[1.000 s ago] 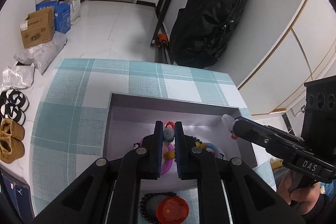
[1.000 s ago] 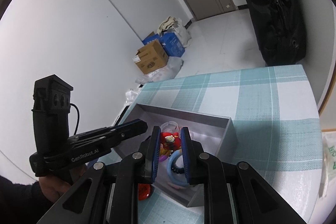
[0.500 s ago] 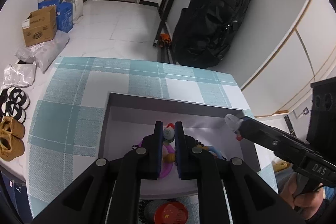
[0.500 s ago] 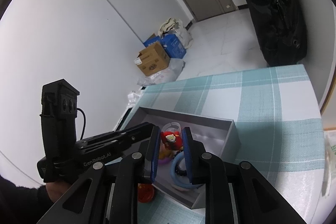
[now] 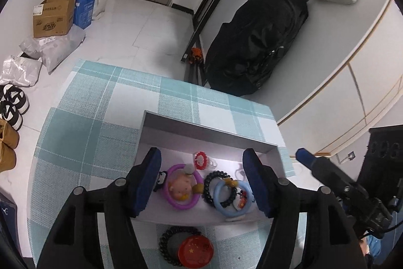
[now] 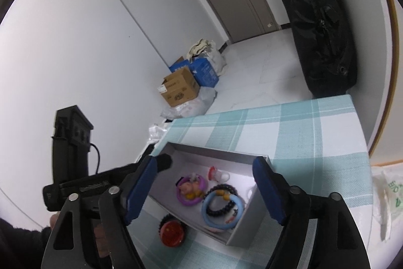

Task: Organize jewelry
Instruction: 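Open both tools inside the box and withdraw them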

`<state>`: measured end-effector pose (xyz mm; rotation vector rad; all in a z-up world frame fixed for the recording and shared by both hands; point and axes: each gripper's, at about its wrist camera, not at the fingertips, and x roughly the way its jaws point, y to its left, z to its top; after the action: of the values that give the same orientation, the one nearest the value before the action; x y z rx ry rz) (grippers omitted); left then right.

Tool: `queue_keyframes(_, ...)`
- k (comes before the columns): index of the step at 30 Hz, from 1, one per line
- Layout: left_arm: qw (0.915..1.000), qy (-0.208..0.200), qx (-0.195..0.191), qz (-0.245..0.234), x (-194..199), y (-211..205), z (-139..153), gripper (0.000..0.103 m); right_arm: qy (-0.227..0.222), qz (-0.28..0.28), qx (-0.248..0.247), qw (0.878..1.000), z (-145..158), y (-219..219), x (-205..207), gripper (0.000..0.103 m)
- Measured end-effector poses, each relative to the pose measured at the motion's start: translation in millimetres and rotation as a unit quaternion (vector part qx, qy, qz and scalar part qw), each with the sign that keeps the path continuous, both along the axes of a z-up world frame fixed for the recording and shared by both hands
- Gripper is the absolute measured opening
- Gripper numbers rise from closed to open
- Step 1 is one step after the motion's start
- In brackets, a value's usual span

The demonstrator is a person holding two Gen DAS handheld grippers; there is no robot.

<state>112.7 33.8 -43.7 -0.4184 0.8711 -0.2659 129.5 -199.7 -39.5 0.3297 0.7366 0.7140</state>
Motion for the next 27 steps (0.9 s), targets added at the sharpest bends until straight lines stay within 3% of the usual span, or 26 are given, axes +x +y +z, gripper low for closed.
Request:
queue_keyframes(3,0.9999,-0.016,-0.001,0.000,-8,1,7,0.063,-0.003,-0.002,-0.009,1.000,1,2,-5,0.085)
queue_keyframes(11,0.9975,-0.046,0.042,0.035,-35,20,14,0.065,-0.030,0.018,-0.038,0.999,4,17,-34,0.097)
queue_keyframes(20,0.9976,-0.017,0.017,0.064,-53,41,5,0.066,-0.042,0.075,-0.070,0.994,-1,46,-75,0.097)
queue_keyframes(27,0.9967,0.029,0.041,0.064,-60,42,-11,0.066,-0.015,0.120,-0.136,0.983,-31,84,-78,0.097)
